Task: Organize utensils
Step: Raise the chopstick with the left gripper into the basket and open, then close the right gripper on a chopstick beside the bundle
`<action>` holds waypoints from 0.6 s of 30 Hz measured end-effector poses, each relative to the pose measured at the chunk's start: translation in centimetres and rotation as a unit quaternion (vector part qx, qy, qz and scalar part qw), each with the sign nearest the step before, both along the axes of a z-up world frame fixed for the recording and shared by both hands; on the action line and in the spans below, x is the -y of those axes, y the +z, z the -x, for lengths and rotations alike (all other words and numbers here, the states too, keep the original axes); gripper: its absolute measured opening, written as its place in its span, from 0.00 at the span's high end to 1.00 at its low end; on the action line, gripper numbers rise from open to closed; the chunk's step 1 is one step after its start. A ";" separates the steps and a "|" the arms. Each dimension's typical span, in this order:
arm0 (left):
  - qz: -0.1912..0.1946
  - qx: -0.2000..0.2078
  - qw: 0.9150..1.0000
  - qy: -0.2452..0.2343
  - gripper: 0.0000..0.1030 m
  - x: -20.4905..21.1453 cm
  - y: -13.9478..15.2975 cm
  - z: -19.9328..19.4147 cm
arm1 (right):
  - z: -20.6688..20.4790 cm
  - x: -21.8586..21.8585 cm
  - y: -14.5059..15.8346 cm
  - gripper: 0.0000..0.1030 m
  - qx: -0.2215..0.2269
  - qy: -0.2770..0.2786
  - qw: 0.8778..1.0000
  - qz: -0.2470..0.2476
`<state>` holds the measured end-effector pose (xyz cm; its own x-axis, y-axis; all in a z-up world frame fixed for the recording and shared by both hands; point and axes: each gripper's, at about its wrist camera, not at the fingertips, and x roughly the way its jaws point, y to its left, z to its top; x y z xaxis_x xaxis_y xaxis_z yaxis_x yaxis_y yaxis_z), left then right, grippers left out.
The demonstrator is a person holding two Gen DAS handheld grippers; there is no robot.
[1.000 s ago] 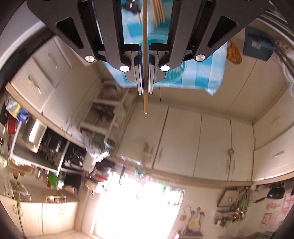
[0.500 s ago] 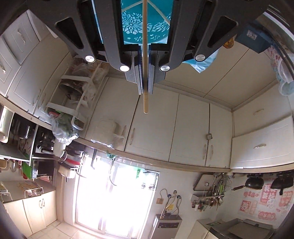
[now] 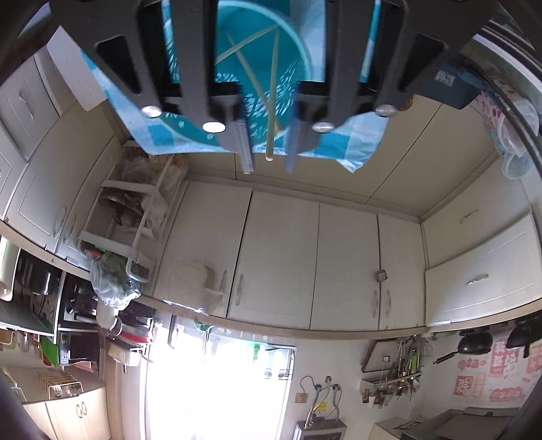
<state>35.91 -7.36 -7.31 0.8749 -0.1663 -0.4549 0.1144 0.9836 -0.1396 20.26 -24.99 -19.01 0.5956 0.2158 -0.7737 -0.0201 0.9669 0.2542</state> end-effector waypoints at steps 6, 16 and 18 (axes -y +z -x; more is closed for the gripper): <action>0.007 0.021 0.999 0.024 0.24 -4.2 1.4 5.6 | 0.2 -0.2 0.1 0.90 -0.002 0.000 1.000 0.006; 0.023 -0.071 0.997 0.034 0.16 -8.8 -4.0 10.4 | 0.8 -2.2 0.4 0.95 -0.010 0.010 0.996 0.083; 0.020 -0.097 0.995 0.024 0.16 -9.0 -6.0 10.8 | 1.5 -1.1 0.7 0.95 -0.016 0.007 0.999 0.032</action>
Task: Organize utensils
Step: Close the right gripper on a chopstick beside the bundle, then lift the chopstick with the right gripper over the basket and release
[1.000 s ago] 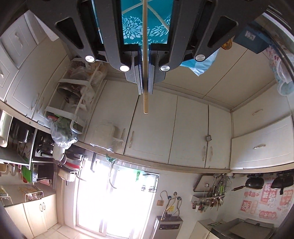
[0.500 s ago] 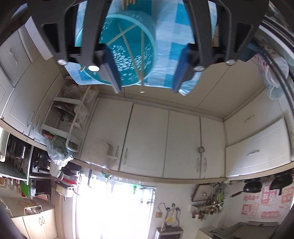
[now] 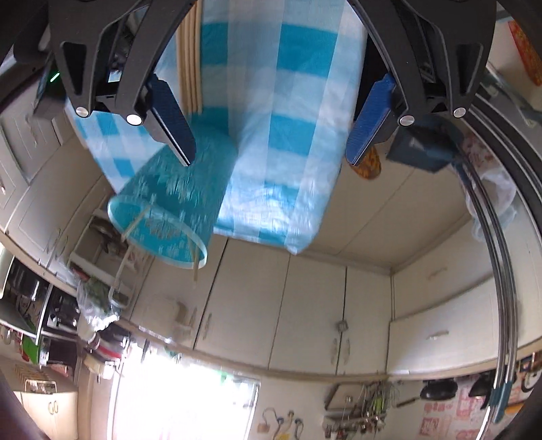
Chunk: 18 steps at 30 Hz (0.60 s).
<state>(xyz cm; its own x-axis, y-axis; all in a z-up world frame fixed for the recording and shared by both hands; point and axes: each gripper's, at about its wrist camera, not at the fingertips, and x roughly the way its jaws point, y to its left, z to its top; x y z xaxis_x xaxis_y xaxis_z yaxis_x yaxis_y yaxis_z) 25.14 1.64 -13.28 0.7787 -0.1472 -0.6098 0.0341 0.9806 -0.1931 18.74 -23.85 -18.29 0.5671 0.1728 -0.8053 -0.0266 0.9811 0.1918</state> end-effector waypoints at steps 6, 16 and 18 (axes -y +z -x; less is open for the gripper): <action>-0.006 -0.067 0.998 -0.018 0.16 0.4 -5.1 0.2 | 2.5 2.7 4.5 0.95 0.062 0.004 0.988 -0.140; -0.005 -0.088 0.996 -0.023 0.16 0.7 -5.9 0.5 | -1.6 1.4 17.5 0.95 0.234 0.018 0.952 -0.197; -0.003 -0.089 0.996 -0.025 0.16 0.8 -5.7 0.7 | -3.7 0.6 19.4 0.95 0.269 0.009 0.945 -0.183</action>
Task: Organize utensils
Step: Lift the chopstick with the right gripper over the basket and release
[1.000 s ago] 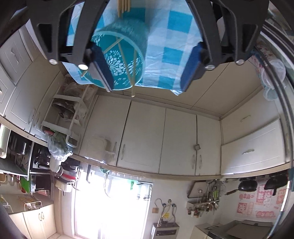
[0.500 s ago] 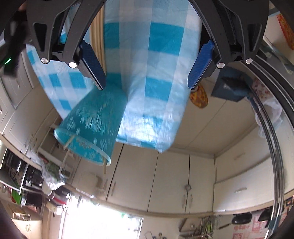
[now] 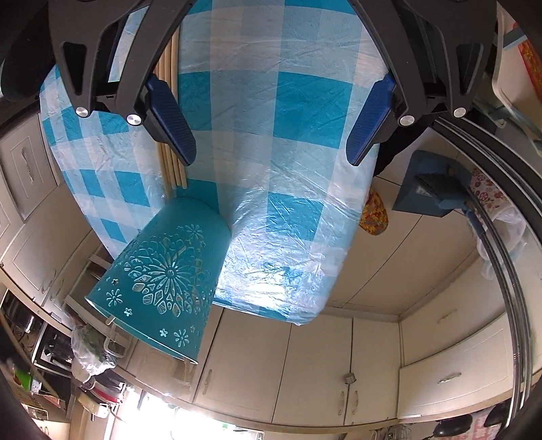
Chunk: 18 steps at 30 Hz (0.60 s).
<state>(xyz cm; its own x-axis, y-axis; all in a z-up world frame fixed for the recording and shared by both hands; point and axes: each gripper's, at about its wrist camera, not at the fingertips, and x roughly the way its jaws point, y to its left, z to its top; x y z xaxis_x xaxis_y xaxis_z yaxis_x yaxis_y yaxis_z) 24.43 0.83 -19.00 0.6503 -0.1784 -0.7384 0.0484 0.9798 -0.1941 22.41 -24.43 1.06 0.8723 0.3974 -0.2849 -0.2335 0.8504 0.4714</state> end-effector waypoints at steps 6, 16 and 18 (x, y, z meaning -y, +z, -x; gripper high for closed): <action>0.002 0.001 1.000 -0.003 0.16 0.1 0.2 0.6 | -6.4 -1.7 1.1 0.95 0.047 -0.076 0.995 0.042; 0.019 -0.004 1.000 0.003 0.15 -0.5 -0.1 0.5 | -8.5 -2.0 -4.0 0.94 -0.021 -0.090 0.993 0.079; 0.020 -0.006 1.000 0.004 0.15 -0.5 -0.2 0.5 | -7.9 -2.2 -4.4 0.94 -0.026 -0.078 0.993 0.086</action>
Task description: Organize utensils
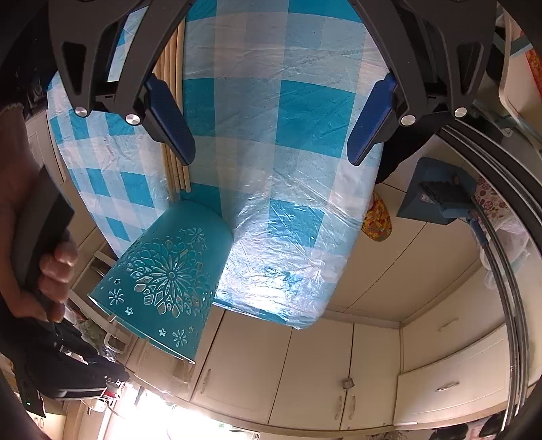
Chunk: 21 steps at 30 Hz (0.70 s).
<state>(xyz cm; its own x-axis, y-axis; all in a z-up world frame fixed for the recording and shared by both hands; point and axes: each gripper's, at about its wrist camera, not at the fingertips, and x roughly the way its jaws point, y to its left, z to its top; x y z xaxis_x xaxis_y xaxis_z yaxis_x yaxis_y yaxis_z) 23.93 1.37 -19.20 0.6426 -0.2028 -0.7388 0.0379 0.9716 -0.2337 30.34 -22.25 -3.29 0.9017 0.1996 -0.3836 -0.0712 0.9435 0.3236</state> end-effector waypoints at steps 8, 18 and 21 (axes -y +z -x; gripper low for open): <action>0.001 0.003 1.000 0.010 0.15 -0.4 0.5 0.4 | 5.9 0.1 1.2 0.84 0.020 0.025 0.999 0.015; 0.000 0.001 1.000 0.021 0.13 -0.8 0.5 1.6 | 13.6 0.2 -7.7 0.84 -0.124 0.037 0.990 0.050; -0.002 -0.002 1.000 0.018 0.13 -0.7 0.4 1.9 | 12.6 -0.4 -11.2 0.84 -0.185 0.044 0.980 0.052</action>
